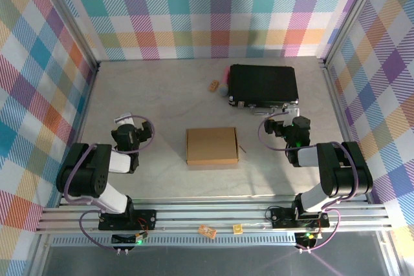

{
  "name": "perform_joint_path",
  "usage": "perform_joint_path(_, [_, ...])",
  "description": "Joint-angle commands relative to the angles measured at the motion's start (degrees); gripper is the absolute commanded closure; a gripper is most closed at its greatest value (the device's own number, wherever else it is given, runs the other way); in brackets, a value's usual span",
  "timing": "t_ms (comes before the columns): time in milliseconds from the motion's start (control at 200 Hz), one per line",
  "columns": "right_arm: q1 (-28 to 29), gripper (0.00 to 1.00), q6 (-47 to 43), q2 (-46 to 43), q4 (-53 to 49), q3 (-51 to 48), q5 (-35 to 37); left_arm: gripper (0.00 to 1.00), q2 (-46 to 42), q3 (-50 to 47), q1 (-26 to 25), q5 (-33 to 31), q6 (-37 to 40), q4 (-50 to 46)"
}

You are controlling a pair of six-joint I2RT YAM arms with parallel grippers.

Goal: Fold the paper box

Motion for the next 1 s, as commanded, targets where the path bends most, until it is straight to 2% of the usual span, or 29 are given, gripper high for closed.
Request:
perform_joint_path(0, [-0.31,0.01,-0.19,-0.01,0.76,1.63,0.55,0.0,-0.69,1.21,-0.47,1.13,1.51,4.23])
perform_joint_path(40, [-0.5,0.01,0.98,0.37,-1.36,2.98,1.73,0.0,0.48,2.37,-0.52,2.73,2.42,4.44])
perform_joint_path(110, [-1.34,0.01,1.74,0.29,-1.82,3.17,1.85,0.0,0.2,5.38,-0.59,3.52,2.7,-2.21])
perform_joint_path(995, [-1.39,0.01,1.83,0.3,-2.17,3.32,1.58,0.0,0.51,5.45,-1.46,2.15,3.29,-1.56])
